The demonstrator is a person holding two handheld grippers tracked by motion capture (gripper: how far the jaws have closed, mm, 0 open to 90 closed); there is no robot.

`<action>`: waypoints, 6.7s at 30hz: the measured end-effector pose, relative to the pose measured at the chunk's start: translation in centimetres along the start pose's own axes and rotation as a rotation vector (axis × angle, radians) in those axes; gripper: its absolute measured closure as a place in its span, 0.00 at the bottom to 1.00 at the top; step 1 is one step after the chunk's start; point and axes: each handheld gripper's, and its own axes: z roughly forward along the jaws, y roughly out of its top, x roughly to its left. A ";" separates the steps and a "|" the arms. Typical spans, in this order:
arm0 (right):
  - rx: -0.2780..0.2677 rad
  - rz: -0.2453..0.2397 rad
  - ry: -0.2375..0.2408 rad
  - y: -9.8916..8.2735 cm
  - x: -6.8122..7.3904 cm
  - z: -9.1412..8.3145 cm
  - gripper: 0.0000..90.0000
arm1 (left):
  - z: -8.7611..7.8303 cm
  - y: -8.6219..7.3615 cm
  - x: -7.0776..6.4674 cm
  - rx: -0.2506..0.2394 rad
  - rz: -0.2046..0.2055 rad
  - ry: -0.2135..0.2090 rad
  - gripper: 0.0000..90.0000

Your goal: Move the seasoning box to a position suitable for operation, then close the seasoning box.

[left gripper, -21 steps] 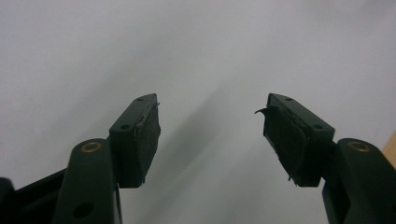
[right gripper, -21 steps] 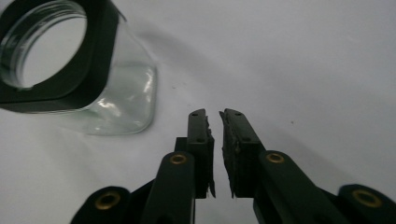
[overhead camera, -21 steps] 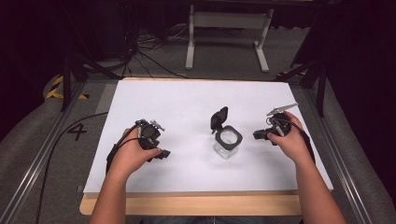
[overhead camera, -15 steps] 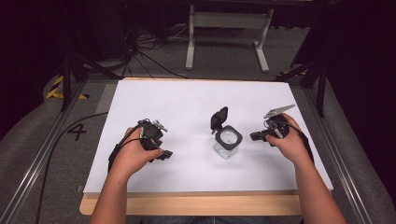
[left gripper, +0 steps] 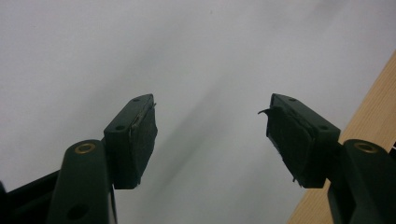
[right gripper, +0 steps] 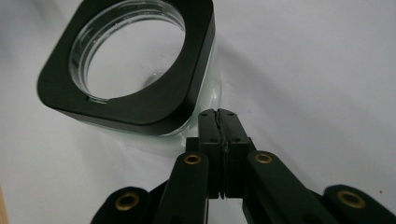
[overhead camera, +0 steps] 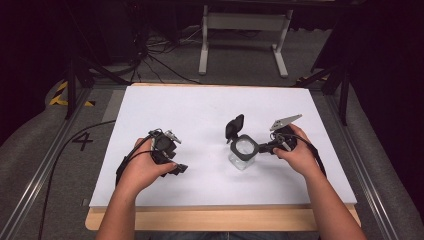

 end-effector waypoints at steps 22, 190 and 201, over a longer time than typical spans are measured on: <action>0.119 -0.069 0.067 -0.3 2.4 1.4 1.00 | 0.7 1.0 -0.1 0.009 0.030 -0.015 0.37; -0.224 0.155 -0.238 -0.2 -4.5 -10.8 0.62 | -2.3 -2.5 4.5 -0.376 -0.133 0.081 0.84; -0.187 0.213 -0.315 -3.8 -7.4 -8.9 0.58 | -0.2 -4.4 7.8 -0.371 -0.206 0.129 0.79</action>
